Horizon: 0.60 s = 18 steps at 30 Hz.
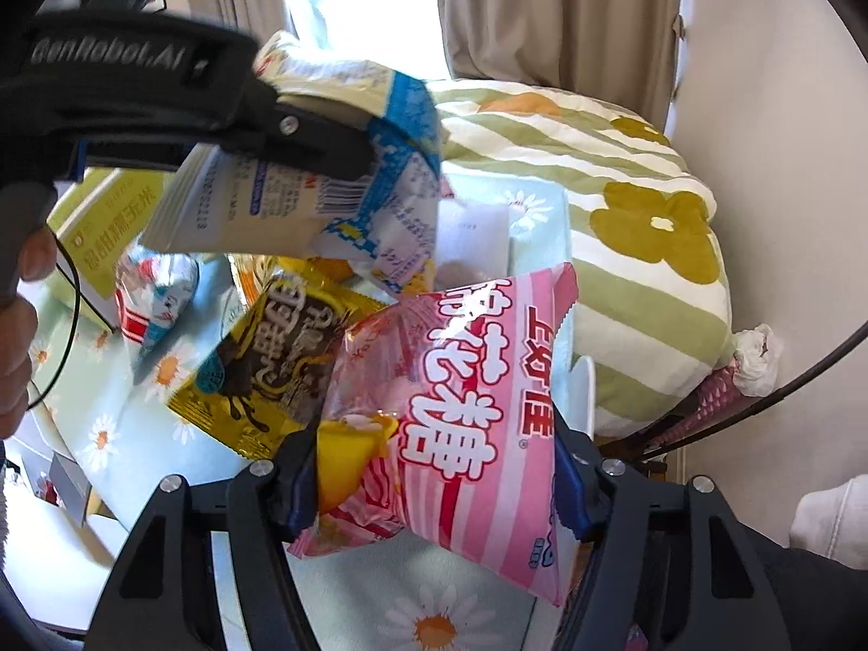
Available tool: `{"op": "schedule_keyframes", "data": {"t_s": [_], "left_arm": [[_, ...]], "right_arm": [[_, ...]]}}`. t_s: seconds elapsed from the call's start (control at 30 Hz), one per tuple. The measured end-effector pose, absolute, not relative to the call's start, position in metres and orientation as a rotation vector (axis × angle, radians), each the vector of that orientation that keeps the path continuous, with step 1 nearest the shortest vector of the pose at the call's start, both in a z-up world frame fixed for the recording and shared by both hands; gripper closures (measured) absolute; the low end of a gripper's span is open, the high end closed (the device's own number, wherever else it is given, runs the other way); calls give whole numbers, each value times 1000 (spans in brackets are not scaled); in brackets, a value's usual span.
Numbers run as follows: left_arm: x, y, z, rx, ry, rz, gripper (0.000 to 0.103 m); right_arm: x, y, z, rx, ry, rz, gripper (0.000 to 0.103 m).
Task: Organize snacks
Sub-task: 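Carry both bags over the green box and open both grippers to drop them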
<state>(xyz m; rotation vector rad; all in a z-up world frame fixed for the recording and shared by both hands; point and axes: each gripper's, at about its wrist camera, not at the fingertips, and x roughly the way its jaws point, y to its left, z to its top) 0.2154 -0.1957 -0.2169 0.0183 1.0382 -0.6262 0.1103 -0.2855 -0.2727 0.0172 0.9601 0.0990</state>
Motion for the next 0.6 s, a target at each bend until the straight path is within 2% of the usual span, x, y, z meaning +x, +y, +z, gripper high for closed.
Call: {"op": "schedule_keyframes", "data": {"t_s": [0.33, 0.6], "left_arm": [[197, -160, -158, -44, 960, -605, 63], [194, -88, -96, -103, 879, -532, 63]], "right_arm": [[101, -277, -216, 21, 906, 104, 39], [113, -236, -149, 11, 846, 156, 39]]}}
